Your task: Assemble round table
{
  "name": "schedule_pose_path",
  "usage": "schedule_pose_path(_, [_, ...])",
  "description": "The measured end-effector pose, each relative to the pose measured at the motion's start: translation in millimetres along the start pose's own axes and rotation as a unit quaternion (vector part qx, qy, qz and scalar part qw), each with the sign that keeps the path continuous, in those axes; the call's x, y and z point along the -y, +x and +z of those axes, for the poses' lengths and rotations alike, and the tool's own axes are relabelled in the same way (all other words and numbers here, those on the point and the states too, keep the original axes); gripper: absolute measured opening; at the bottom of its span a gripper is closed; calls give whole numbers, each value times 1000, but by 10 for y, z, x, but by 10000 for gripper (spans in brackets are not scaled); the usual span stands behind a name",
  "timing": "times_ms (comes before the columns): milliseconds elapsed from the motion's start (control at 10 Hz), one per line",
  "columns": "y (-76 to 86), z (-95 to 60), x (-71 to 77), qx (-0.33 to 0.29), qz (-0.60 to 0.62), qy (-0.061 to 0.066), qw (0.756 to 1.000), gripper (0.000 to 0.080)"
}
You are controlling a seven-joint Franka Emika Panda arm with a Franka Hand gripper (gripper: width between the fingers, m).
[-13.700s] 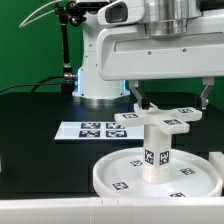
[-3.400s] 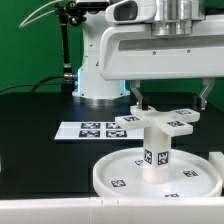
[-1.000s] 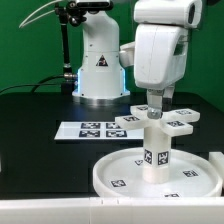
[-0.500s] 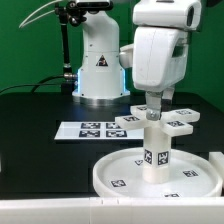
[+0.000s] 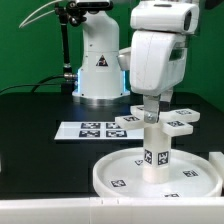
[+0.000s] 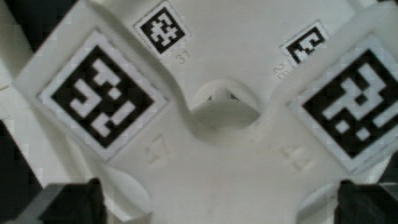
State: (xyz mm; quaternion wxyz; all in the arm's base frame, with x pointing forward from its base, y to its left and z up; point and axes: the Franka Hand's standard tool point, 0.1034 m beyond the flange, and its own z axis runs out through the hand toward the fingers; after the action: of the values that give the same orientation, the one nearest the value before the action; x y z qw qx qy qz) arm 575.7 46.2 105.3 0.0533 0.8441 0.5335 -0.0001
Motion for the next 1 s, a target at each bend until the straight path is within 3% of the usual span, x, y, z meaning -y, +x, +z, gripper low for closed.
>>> schedule_pose_path(500, [-30,30,-3,2,3,2,1000,649])
schedule_pose_path(600, [-34,35,-3,2,4,2,1000,535])
schedule_pose_path(700, [-40,37,-7,3,4,2,1000,535])
schedule_pose_path(800, [-53,38,-14,3,5,2,1000,439])
schedule_pose_path(1000, [-88,42,-35,3,8,2,1000,439])
